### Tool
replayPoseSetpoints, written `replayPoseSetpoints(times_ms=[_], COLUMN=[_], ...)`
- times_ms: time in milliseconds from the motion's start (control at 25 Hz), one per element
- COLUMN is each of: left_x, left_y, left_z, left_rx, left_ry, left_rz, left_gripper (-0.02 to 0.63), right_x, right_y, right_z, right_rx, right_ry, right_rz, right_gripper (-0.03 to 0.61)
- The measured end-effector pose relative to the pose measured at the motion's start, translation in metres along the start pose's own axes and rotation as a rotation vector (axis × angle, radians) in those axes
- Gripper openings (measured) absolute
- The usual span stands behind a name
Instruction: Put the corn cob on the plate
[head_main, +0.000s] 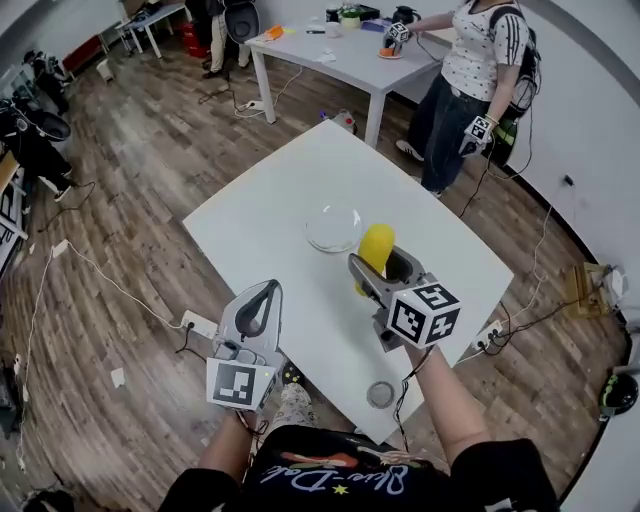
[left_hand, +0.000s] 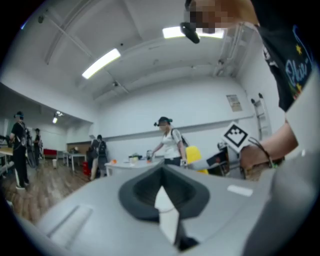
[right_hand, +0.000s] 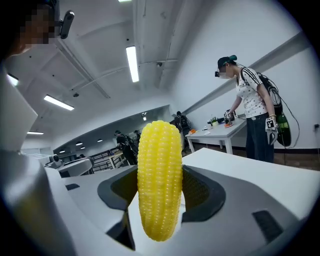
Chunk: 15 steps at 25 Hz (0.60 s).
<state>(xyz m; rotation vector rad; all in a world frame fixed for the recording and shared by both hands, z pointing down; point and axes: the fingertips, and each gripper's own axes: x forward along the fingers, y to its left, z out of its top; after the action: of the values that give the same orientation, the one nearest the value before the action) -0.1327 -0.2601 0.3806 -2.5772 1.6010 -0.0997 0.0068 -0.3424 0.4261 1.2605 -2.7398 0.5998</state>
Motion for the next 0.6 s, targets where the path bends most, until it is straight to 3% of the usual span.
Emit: replayPoseSetpoints(times_ms=[280, 600], left_x=[0.045, 0.06], left_y=[0.065, 0.108], left_z=[-0.028, -0.049], left_rx=[-0.08, -0.168], left_ry=[0.015, 0.051], left_rz=[-0.069, -0.094], left_gripper=[0.003, 0.003], right_x=[0.112, 0.185], right_y=[-0.037, -0.087], right_z=[-0.03, -0.078], right_rx=[-0.007, -0.066], right_ry=[0.176, 0.514], right_rz=[-0.114, -0.214], right_gripper=[0.259, 0.259])
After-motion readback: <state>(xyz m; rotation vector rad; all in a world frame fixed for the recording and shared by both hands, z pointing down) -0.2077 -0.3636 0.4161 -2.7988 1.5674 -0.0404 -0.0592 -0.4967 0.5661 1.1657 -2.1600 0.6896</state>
